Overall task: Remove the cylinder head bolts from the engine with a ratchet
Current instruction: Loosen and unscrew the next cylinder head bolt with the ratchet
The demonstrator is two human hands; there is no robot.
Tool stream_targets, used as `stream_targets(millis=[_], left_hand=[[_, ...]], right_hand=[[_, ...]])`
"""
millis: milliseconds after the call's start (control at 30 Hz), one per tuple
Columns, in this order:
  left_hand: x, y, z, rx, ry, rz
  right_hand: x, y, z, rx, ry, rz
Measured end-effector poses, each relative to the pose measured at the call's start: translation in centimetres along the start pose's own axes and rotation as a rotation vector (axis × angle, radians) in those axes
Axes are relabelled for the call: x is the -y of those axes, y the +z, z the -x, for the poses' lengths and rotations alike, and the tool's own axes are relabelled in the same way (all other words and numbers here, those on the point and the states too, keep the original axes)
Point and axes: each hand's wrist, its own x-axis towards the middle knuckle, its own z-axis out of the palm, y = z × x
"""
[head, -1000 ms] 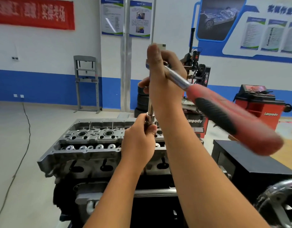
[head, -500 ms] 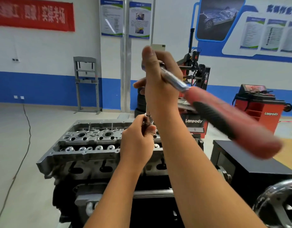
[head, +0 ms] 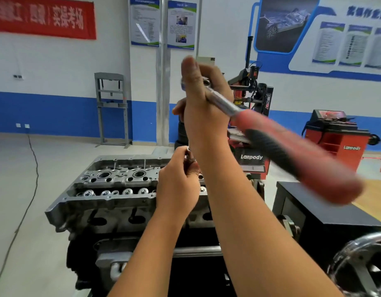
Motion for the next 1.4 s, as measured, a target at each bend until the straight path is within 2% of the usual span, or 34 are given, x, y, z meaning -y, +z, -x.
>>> stream_targets(millis=[133, 233, 300, 400, 500, 567, 667, 733, 800, 900, 967, 1000, 1067, 1133, 1200, 1267, 1333, 1400], left_hand=[[0.0, -0.7, -0.3, 0.119, -0.023, 0.065], [-0.1, -0.2, -0.3, 0.054, -0.029, 0.014], [-0.3, 0.1, -0.1, -0.004, -0.028, -0.009], [-0.3, 0.5, 0.2, -0.06, -0.03, -0.043], [-0.1, 0.4, 0.1, -0.033, -0.044, 0.024], [0.0, -0.2, -0.2, 0.019, -0.016, 0.069], [0.1, -0.6, -0.5, 0.092, -0.046, 0.139], [0.0, -0.3, -0.4, 0.074, -0.061, 0.098], [0.0, 0.2, -0.2, -0.003, -0.052, 0.015], [-0.4, 0.8, 0.1, -0.102, -0.052, -0.066], [-1.0, 1.0, 0.3, -0.095, -0.094, 0.046], [-1.0, 1.1, 0.2, -0.104, -0.1, 0.118], [-0.4, 0.7, 0.0, -0.109, -0.043, 0.088], [0.0, 0.1, -0.1, -0.01, -0.007, 0.059], [0.1, -0.2, -0.3, 0.088, -0.025, 0.086], [0.0, -0.1, -0.3, 0.08, -0.046, 0.056], [-0.2, 0.3, -0.1, 0.003, -0.055, -0.004], [-0.4, 0.7, 0.3, -0.073, -0.064, -0.067]], right_hand=[[1.7, 0.0, -2.2, 0.039, 0.185, -0.368], [1.4, -1.1, -2.2, 0.016, 0.291, -0.457], [1.5, -0.7, -2.0, -0.056, 0.212, -0.387], [1.0, -0.1, -1.2, -0.138, -0.007, -0.191], [0.1, 0.1, -0.3, -0.039, -0.028, -0.012], [0.4, 0.3, -0.9, -0.016, -0.016, -0.094], [1.6, 0.1, -2.0, 0.008, 0.135, -0.316], [1.7, -0.7, -2.0, -0.01, 0.211, -0.412], [1.5, -0.8, -1.8, -0.053, 0.174, -0.389], [1.2, 0.3, -1.3, -0.143, -0.035, -0.203], [1.0, 1.0, -0.9, -0.158, -0.12, -0.057], [0.9, 1.2, -0.8, -0.135, -0.124, -0.012], [1.0, 1.2, -0.8, -0.044, -0.052, -0.044], [1.2, 0.5, -1.3, 0.024, 0.056, -0.177], [1.4, -0.7, -1.7, 0.026, 0.165, -0.341], [1.4, -1.3, -1.9, 0.007, 0.238, -0.435], [1.2, -1.1, -1.9, -0.07, 0.188, -0.382], [1.0, -0.5, -1.4, -0.166, 0.036, -0.268]])
